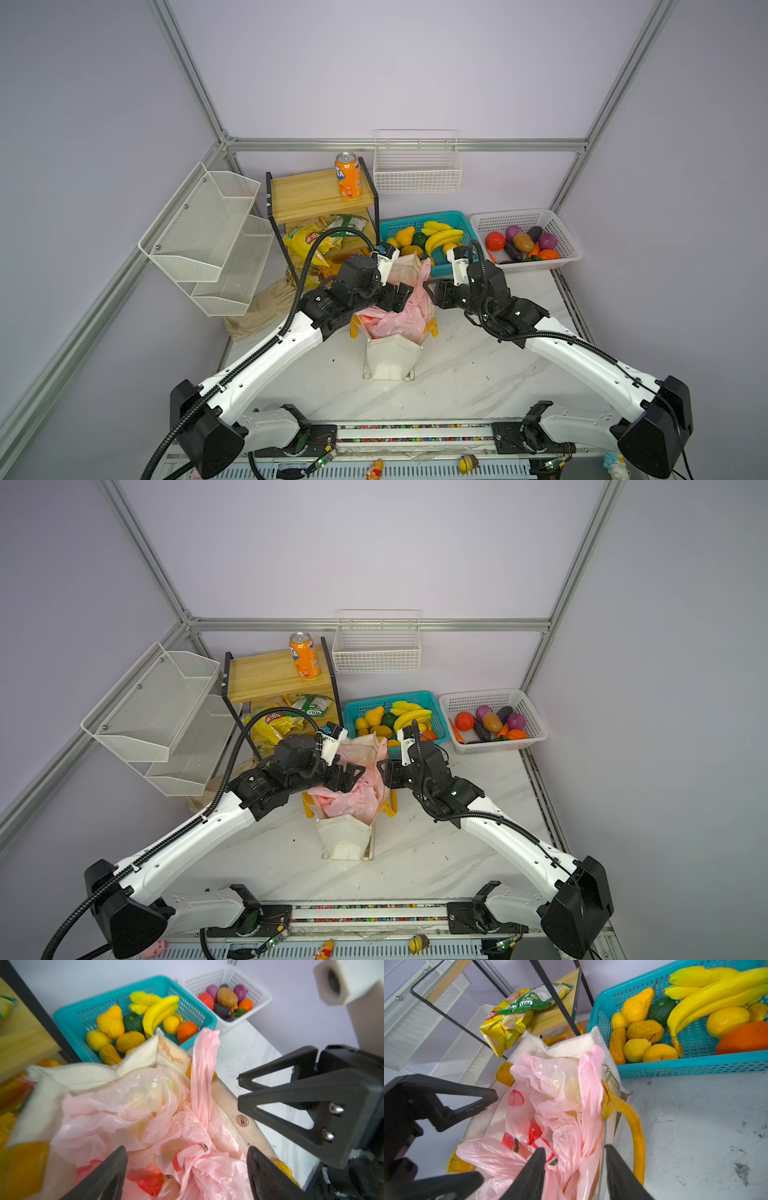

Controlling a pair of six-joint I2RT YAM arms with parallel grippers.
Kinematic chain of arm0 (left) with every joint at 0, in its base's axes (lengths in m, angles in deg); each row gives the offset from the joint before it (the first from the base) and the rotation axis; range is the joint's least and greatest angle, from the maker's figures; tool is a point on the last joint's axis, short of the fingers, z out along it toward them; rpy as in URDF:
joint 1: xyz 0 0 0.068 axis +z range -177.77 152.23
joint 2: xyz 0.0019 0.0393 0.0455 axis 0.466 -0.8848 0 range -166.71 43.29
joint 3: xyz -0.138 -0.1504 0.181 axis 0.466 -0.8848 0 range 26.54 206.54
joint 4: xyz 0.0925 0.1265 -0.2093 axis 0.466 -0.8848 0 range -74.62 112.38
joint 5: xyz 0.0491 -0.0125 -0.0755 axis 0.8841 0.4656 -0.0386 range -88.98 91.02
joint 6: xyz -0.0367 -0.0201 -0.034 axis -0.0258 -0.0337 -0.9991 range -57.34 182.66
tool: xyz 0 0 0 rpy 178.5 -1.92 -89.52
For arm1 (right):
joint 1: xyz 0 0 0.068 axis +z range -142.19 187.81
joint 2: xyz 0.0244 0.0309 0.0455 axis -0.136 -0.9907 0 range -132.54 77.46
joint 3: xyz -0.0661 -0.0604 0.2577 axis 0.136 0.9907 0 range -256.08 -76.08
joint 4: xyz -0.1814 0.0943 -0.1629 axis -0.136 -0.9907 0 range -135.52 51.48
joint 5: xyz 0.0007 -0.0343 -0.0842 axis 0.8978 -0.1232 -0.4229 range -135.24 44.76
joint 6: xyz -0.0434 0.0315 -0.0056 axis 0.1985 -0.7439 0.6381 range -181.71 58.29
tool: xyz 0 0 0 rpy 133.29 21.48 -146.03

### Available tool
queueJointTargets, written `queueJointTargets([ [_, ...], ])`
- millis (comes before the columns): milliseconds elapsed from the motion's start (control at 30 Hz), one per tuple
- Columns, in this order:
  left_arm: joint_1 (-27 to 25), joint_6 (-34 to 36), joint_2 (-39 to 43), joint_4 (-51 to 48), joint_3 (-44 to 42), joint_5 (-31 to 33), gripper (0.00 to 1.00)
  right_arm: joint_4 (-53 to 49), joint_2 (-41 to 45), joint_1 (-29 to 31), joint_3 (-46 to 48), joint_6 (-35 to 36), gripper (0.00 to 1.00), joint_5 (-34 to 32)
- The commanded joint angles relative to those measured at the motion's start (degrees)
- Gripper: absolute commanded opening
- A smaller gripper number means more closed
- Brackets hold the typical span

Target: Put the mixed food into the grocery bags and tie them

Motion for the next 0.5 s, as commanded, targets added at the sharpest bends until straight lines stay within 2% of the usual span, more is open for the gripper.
queueJointTargets([
  [0, 0.58, 1.26, 5.02, 7.25, -3.15, 9.03, 0.9, -1.65, 2.66, -1.58, -3.44, 3.72, 0.56, -6.74],
  [167, 3.68, 1.26, 13.03, 18.79, -12.76, 21.08, 0.94, -0.79, 2.6, -8.94, -3.58, 8.0, 0.76, -13.53],
  [233, 7.02, 1.21, 15.72, 24.95, -17.71, 23.83, 0.96, 0.75, 1.3, -12.8, -3.46, 9.17, 0.8, -13.84],
  [333, 12.49, -0.32, 18.03, 29.14, -22.51, 26.02, 0.97, 4.02, 0.27, -14.28, -3.37, 9.4, 0.8, -8.93],
  [467, 16.21, -1.23, 20.69, 31.16, -26.9, 28.15, 0.97, 9.61, 0.15, -13.42, -1.76, 9.59, 0.7, 1.31],
])
